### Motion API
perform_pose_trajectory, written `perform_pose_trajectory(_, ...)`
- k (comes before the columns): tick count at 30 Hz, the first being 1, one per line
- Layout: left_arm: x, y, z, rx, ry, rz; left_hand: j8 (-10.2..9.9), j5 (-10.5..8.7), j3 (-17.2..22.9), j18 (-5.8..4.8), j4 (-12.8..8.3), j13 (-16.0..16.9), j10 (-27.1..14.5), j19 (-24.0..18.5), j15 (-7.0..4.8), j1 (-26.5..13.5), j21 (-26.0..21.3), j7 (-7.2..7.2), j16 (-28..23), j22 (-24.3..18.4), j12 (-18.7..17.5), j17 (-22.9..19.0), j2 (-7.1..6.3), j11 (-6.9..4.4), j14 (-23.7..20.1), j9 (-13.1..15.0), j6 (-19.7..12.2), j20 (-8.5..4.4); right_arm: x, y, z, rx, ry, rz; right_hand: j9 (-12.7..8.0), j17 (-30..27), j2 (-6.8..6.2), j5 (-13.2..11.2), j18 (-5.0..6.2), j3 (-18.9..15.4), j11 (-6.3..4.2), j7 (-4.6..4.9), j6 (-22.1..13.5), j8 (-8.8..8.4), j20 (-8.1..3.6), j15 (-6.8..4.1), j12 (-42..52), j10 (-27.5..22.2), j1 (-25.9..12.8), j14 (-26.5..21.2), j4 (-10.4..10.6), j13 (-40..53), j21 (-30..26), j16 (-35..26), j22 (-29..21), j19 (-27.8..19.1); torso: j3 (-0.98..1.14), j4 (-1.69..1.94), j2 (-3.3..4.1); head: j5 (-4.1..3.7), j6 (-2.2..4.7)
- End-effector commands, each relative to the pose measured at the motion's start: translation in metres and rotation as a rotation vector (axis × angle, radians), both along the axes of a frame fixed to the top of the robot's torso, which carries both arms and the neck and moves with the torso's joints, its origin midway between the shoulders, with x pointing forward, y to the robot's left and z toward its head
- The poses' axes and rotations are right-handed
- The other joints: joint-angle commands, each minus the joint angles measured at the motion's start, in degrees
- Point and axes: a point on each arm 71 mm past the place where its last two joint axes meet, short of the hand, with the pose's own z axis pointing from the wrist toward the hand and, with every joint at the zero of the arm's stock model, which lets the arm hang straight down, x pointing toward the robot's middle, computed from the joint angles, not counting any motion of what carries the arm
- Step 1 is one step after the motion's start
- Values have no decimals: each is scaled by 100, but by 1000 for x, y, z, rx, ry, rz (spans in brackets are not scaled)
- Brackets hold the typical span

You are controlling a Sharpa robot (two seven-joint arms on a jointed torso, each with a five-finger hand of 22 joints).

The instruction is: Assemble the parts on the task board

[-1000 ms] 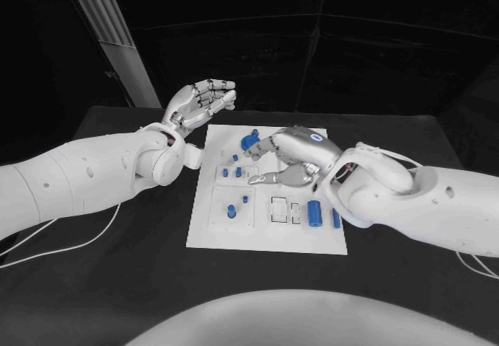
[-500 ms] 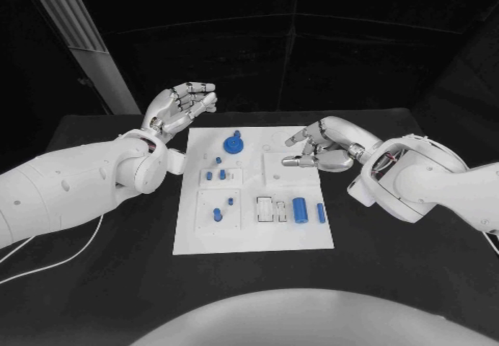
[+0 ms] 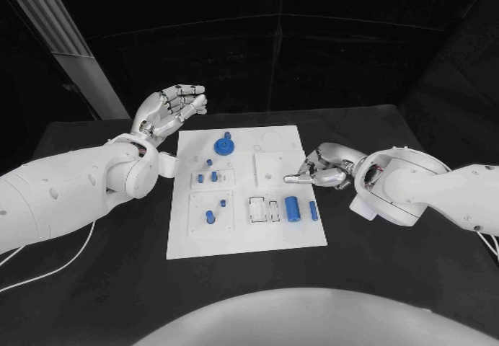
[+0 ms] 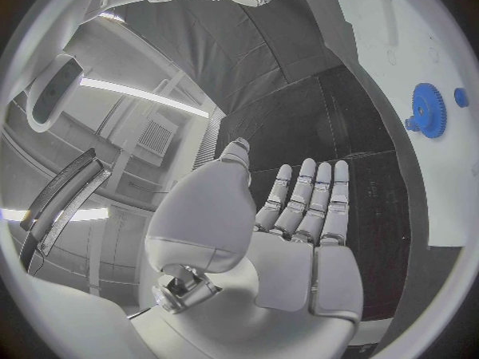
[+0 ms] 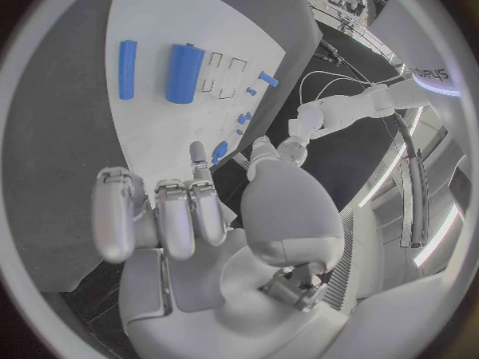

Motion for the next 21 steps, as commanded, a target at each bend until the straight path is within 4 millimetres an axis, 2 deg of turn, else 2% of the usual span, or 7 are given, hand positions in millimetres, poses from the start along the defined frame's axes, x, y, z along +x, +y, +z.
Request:
perform_pose_trajectory(1, -4, 0, 10, -68, -131, -32, 26, 28, -36, -91, 2, -9, -32, 29, -10, -3, -28, 794, 22, -10, 27, -14, 72, -2, -33, -6, -31, -9, -1, -1, -7, -91, 66, -19, 66, 1504, 9, 203, -198, 18, -75, -68, 154, 147, -48, -43, 14, 625, -52, 614, 1, 1505, 522, 14, 1493, 611, -1, 11, 5, 8, 0)
perform_pose_trajectory(4, -4, 1, 10, -68, -130, -31, 26, 28, -36, -91, 2, -9, -32, 29, -10, -3, -28, 794, 22, -10, 27, -14, 72, -2, -33, -6, -31, -9, -1, 0, -11, -141, 87, -17, 117, 1504, 38, 322, -211, 57, -99, -105, 243, 230, -119, -123, 14, 625, 28, 614, -8, 1505, 566, 14, 1510, 641, -2, -7, 6, 26, 0)
perform_pose_trajectory(8, -4, 1, 10, -68, -129, -31, 26, 28, -36, -91, 2, -9, -32, 29, -10, -3, -28, 794, 22, -10, 27, -14, 72, -2, -33, -6, -31, -9, -2, 1, -14, -177, 97, -16, 162, 1504, 82, 340, -211, 70, -133, -138, 306, 288, -166, -172, 14, 625, 105, 614, -17, 1505, 566, 14, 1510, 641, -7, -16, 5, 27, 0)
perform_pose_trajectory(17, -5, 2, 8, -69, -126, -32, 30, 28, -41, -91, 1, -10, -36, 28, -9, -3, -29, 794, 27, -11, 33, -21, 75, -2, -37, -8, -37, -9, -4, 9, -18, -228, 125, 10, 228, 1504, 130, 325, -211, 64, -172, -176, 357, 353, -220, -223, 14, 625, 174, 614, -17, 1505, 566, 14, 1510, 641, -5, 6, 9, 11, 0)
perform_pose_trajectory(21, -5, 2, 8, -68, -125, -32, 30, 28, -41, -91, 1, -10, -36, 28, -9, -3, -29, 794, 27, -11, 33, -21, 75, -2, -37, -8, -37, -9, -5, 11, -19, -259, 134, 19, 244, 1504, 150, 297, -211, 55, -179, -183, 355, 363, -229, -231, 14, 625, 165, 614, -16, 1505, 566, 14, 1510, 641, -8, -3, 3, 17, 0)
